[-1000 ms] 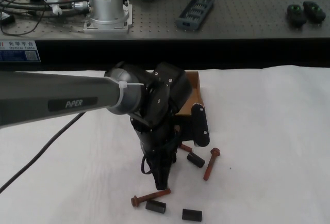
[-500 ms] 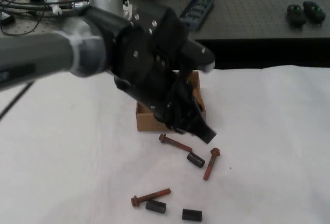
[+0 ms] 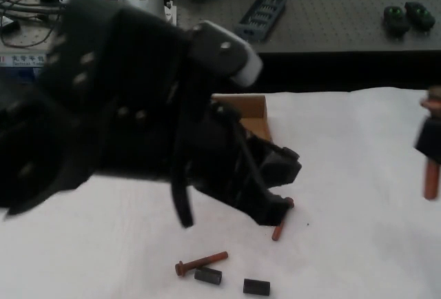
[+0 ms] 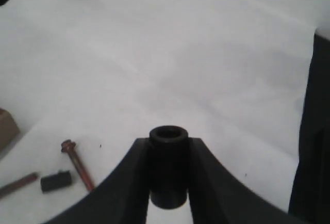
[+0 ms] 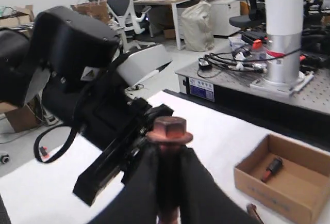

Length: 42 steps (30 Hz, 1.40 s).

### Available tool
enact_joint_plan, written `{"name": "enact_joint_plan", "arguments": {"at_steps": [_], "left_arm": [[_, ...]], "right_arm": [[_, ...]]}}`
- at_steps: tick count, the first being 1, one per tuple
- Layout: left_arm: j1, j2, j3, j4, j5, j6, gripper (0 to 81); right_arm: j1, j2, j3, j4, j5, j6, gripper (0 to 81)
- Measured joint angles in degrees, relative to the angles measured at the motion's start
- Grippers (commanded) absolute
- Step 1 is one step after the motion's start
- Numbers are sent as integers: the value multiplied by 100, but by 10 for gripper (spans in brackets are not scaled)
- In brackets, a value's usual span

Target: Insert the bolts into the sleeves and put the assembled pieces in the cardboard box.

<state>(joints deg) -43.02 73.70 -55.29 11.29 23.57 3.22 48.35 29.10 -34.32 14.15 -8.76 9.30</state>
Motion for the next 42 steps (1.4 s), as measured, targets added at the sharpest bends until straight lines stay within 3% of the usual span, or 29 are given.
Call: {"name": "enact_joint_plan", "arguments": {"at_steps": [6,13,26,42], "left_arm": [[-12,-1341,1473,-1621,1,-485,95],[-12,-2490,2533,-2087,1,-583,95],[-12,-2875,2721,-2281,384,-595,95],[-12,-2889,2721,-2670,406,-595,95]], "right_arm": [[-9,748,0,-980,-728,0,32],[-9,1572,0,-1944,-1567,8,32],[-9,2659,0,-3656,-2426,487,32],[-9,2773,0,-3841,-2831,768,32]]}}
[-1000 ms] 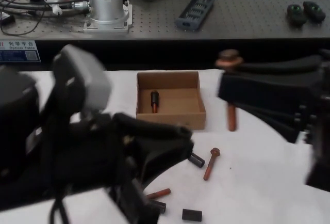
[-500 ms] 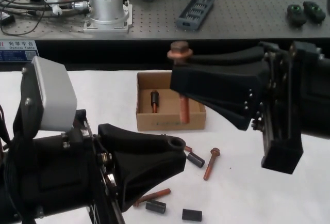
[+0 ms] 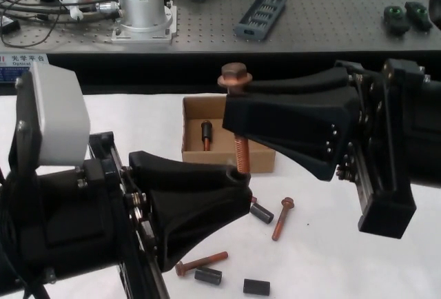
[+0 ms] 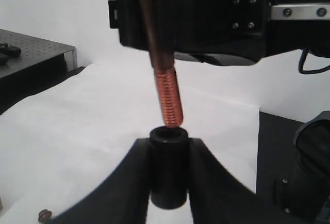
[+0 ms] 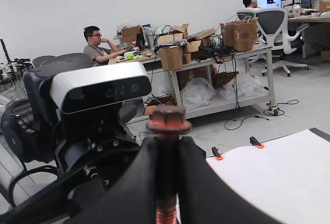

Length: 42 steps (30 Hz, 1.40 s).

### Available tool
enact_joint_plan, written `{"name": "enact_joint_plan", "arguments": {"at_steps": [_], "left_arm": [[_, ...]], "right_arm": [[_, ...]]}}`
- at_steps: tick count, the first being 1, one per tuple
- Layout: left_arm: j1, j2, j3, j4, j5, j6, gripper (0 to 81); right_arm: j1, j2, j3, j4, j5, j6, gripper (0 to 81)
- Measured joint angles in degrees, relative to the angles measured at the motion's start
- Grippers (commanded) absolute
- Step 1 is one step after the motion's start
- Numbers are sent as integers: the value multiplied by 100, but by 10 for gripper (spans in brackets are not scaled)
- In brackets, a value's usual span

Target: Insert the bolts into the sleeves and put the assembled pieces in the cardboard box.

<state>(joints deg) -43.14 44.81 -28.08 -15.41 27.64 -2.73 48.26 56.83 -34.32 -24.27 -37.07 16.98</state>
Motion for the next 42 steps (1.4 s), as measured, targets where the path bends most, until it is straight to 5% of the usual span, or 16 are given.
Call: {"name": "enact_joint_plan", "arguments": {"at_steps": [37,42], "left_arm": [[-21,0,68,-618,-76,0,95],[-24,0,79,-809,-217,-11,95]], "right_arm": [[296,152,-74,-263,231,103,10],[320,152,-109,-90,241,103,200]]}}
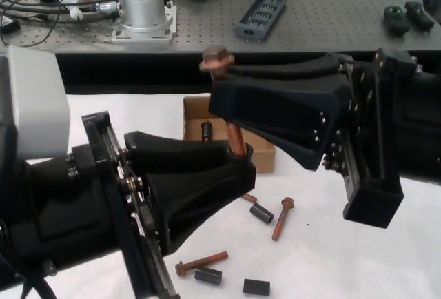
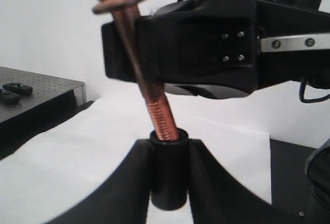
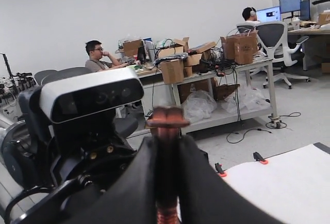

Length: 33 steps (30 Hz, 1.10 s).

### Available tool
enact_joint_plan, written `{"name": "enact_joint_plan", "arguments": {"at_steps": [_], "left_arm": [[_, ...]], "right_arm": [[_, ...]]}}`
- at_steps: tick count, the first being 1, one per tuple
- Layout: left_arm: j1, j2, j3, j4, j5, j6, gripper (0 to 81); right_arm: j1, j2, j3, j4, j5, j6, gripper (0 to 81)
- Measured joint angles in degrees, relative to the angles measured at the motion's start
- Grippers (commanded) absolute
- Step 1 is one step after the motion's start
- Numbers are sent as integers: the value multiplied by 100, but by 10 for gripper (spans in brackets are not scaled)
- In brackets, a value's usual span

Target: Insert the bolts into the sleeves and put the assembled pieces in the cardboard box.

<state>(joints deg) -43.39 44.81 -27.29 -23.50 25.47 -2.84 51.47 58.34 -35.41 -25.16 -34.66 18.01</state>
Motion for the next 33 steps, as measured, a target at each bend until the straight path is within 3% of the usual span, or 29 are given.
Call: {"name": "enact_joint_plan", "arguments": {"at_steps": [3,12,27,30,33], "left_arm": [[0,0,2,-302,-178,5,95],[0,13,2,-358,-355,5,95],[0,13,2,-532,-562,5,95],[0,13,-13,-590,-752,5,95],[0,13,-24,-551,-1143,5,95]], "right_arm": [[39,0,9,67,65,-14,272],[41,-38,9,116,236,-154,258],[-141,-875,67,1204,1404,-733,258],[-294,-1239,71,1685,1614,-733,237],[-399,-1727,71,2373,1922,-747,153]]}}
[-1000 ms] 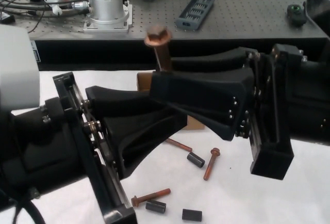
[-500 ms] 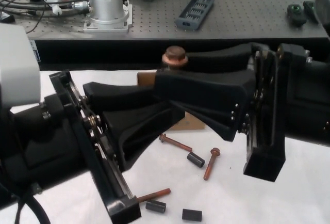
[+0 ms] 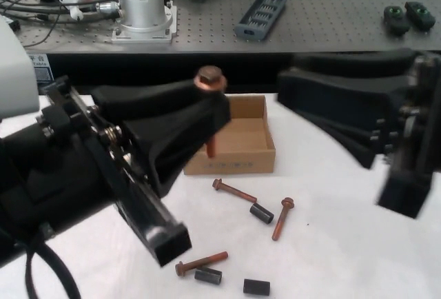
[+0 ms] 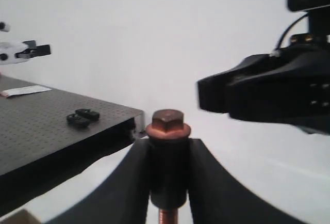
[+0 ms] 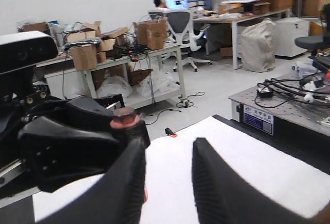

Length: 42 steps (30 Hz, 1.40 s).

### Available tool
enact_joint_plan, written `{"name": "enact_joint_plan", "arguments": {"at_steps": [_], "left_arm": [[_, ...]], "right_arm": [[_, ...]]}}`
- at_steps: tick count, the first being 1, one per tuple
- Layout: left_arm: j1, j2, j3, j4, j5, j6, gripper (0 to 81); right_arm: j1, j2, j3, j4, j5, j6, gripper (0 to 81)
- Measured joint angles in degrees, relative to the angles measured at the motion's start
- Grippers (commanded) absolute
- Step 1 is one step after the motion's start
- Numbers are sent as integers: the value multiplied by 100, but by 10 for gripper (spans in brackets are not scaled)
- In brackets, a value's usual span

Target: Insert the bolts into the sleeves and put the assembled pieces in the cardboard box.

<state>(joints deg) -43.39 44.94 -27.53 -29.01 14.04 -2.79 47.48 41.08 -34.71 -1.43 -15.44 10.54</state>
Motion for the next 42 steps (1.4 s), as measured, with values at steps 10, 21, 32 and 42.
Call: {"name": "enact_joint_plan", "arguments": {"at_steps": [10,21,32,42], "left_arm": [[24,947,-1104,1691,-278,-13,95],[706,3541,-4000,3191,-291,-426,6],[1440,6292,-7320,5294,-275,-1079,6],[1487,7576,-8880,6223,-369,-1176,6]], "right_arm": [[-67,-1367,0,2579,935,-170,32],[-74,-2617,0,4412,1818,-502,32],[-74,-2742,0,4536,1847,-502,32],[-74,-2742,0,4658,1841,-502,32]]}}
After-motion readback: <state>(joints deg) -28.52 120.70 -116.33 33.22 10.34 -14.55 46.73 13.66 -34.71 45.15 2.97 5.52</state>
